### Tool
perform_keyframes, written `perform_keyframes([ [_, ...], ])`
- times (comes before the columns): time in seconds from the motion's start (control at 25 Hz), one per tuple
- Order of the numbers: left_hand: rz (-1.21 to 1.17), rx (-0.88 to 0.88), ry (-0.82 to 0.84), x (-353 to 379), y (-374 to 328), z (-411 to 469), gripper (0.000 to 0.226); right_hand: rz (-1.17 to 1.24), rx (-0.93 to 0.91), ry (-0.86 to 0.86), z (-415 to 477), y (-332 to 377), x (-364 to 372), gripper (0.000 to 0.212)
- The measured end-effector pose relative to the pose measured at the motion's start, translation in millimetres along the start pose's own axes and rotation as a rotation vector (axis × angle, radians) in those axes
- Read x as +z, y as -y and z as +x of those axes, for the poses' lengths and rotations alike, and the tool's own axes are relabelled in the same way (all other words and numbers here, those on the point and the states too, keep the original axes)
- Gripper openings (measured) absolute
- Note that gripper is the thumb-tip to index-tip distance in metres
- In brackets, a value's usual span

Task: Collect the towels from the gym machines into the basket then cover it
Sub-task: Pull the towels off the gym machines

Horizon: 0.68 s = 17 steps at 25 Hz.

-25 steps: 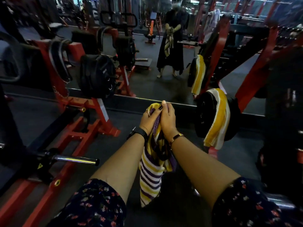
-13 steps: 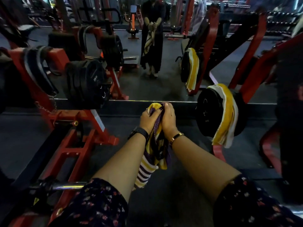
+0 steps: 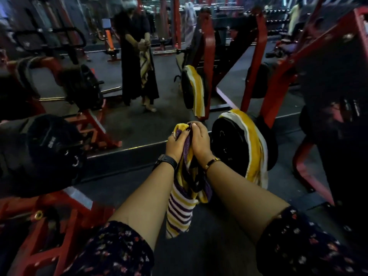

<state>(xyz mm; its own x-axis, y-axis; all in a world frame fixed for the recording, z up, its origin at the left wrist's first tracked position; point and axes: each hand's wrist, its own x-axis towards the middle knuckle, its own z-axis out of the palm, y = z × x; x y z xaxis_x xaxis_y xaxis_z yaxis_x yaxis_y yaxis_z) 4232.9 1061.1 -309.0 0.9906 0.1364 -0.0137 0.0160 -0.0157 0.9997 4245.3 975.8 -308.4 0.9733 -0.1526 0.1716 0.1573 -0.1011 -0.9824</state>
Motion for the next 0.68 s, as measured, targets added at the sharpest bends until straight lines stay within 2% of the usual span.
perform_keyframes([
  [0.16,-0.061,-0.025,0.179,63,-9,66,0.018,-0.019,0.015,-0.141,78,-10,-39,0.031],
  [0.32,-0.08,-0.082,0.254,106,6,106,0.011,-0.079,0.059,-0.209,122,-47,-66,0.044],
  [0.44,-0.068,-0.114,0.305,140,4,144,0.015,-0.088,0.09,-0.264,162,-57,-87,0.036],
  [0.68,0.101,0.003,0.389,210,7,244,0.016,-0.215,0.102,-0.43,264,-90,-125,0.051],
])
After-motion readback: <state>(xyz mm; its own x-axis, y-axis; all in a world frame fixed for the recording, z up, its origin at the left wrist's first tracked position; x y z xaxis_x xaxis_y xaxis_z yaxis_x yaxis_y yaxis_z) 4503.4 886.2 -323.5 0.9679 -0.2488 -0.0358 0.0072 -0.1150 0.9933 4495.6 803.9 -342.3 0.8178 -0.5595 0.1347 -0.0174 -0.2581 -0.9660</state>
